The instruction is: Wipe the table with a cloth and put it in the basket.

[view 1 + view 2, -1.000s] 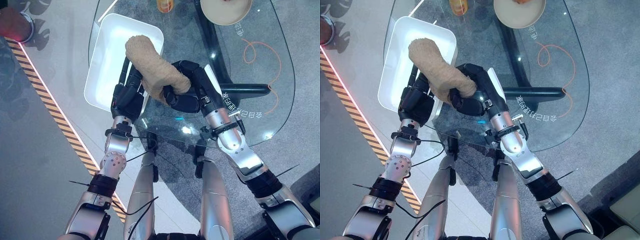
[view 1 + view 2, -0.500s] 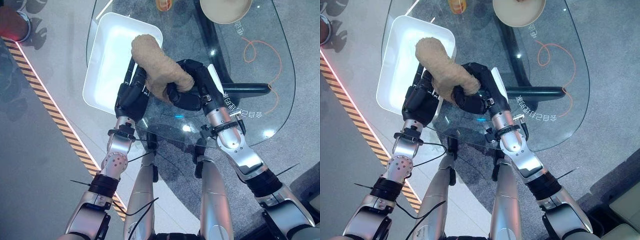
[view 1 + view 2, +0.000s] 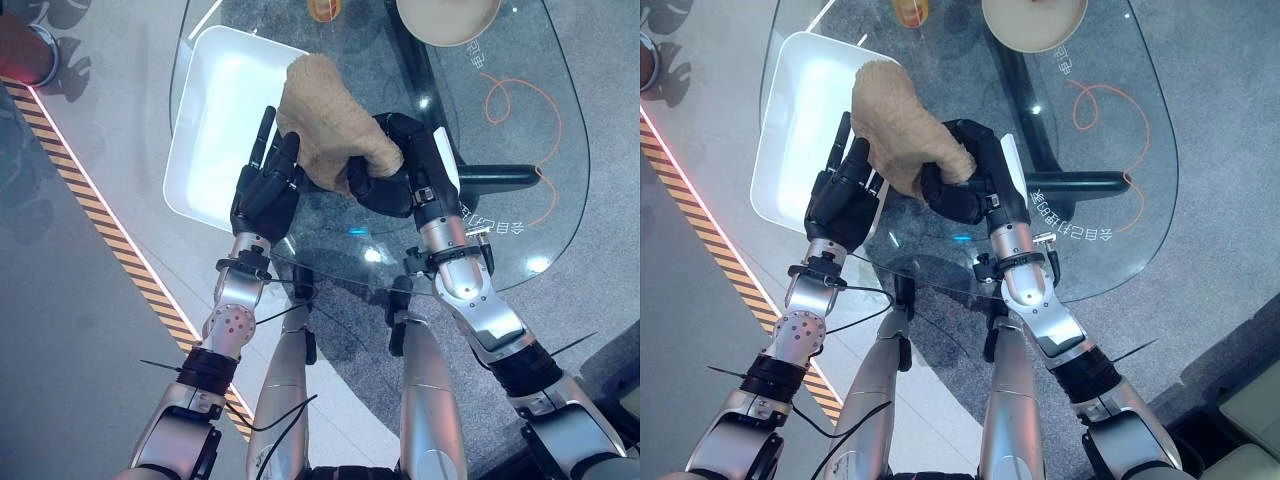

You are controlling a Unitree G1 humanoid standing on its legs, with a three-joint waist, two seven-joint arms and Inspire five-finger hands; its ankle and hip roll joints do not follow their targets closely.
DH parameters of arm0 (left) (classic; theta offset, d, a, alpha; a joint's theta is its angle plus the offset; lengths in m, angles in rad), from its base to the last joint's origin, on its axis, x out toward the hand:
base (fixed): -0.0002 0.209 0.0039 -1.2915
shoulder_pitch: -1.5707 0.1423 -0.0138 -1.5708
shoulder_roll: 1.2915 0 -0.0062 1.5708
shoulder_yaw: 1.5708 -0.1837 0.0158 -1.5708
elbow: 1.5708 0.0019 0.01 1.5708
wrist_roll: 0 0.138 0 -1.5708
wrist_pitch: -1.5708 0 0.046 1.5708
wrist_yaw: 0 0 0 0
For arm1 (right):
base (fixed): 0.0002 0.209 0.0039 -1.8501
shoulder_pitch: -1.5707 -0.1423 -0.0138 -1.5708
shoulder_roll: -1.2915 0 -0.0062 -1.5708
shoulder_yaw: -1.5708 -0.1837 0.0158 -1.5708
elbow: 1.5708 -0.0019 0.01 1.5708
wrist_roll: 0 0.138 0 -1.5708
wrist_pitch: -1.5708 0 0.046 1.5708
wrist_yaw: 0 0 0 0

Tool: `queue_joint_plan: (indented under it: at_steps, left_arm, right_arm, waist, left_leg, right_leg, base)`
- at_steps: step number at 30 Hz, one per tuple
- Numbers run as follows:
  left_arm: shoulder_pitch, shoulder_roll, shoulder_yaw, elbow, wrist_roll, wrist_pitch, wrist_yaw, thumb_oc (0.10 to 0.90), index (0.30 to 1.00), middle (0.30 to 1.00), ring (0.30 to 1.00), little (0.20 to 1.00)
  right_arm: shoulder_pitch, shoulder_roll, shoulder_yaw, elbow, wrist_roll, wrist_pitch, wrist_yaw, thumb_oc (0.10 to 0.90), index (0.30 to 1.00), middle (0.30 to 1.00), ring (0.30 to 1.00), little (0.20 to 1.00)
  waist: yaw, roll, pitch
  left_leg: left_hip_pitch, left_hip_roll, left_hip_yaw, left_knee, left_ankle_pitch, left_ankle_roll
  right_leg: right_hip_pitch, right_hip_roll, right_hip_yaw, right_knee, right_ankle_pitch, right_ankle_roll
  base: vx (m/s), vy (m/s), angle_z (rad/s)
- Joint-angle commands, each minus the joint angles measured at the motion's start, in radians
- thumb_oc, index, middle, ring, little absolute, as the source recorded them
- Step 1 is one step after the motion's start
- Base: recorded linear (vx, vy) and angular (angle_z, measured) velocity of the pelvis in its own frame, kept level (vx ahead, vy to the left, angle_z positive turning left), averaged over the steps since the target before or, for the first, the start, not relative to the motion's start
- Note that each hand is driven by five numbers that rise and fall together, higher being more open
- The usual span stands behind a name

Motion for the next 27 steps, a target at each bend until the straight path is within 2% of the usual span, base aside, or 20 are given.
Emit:
queue_joint_plan:
  at_steps: [1, 15, 21, 27]
  left_arm:
    - [-0.083, 0.012, 0.036, -0.134, -0.006, -0.026, -0.103, 0.8, 0.9, 0.9, 0.9, 0.9]
    - [-0.114, 0.016, 0.013, -0.149, -0.004, 0.035, -0.231, 0.8, 0.9, 0.9, 0.9, 0.9]
    - [-0.123, 0.02, 0.012, -0.141, -0.009, 0.043, -0.252, 0.8, 0.9, 0.9, 0.9, 0.9]
    - [-0.131, 0.024, 0.007, -0.14, -0.011, 0.048, -0.266, 0.8, 0.9, 0.9, 0.9, 0.9]
  right_arm:
    - [-0.098, 0.059, -0.072, -0.174, 0.014, -0.163, -0.012, 0.1, 0.3, 0.3, 0.3, 0.2]
    - [-0.104, 0.049, -0.03, -0.095, 0.023, -0.051, 0.014, 0.1, 0.3, 0.3, 0.3, 0.2]
    - [-0.115, 0.046, -0.004, -0.079, 0.005, 0.012, 0.064, 0.1, 0.3, 0.3, 0.3, 0.2]
    - [-0.128, 0.037, 0.019, -0.06, 0.006, 0.051, 0.059, 0.1, 0.3, 0.3, 0.3, 0.2]
  waist:
    - [-0.008, -0.03, -0.026]
    - [-0.008, -0.03, -0.026]
    - [-0.006, -0.029, -0.026]
    - [-0.002, -0.029, -0.026]
  left_leg:
    - [0.043, -0.059, 0.053, 0.1, -0.172, 0.048]
    - [0.052, -0.058, 0.056, 0.09, -0.17, 0.046]
    - [0.05, -0.059, 0.054, 0.091, -0.17, 0.047]
    - [0.048, -0.06, 0.05, 0.093, -0.17, 0.046]
  right_leg:
    - [0.067, 0.044, -0.033, -0.139, 0.073, 0.014]
    - [0.075, 0.041, -0.034, -0.15, 0.076, 0.013]
    - [0.07, 0.042, -0.032, -0.147, 0.077, 0.013]
    - [0.067, 0.043, -0.032, -0.144, 0.076, 0.013]
  base:
    - [0.0, 0.0, 0.0]
    - [0.0, 0.0, 0.0]
    - [0.0, 0.0, 0.0]
    - [0.0, 0.0, 0.0]
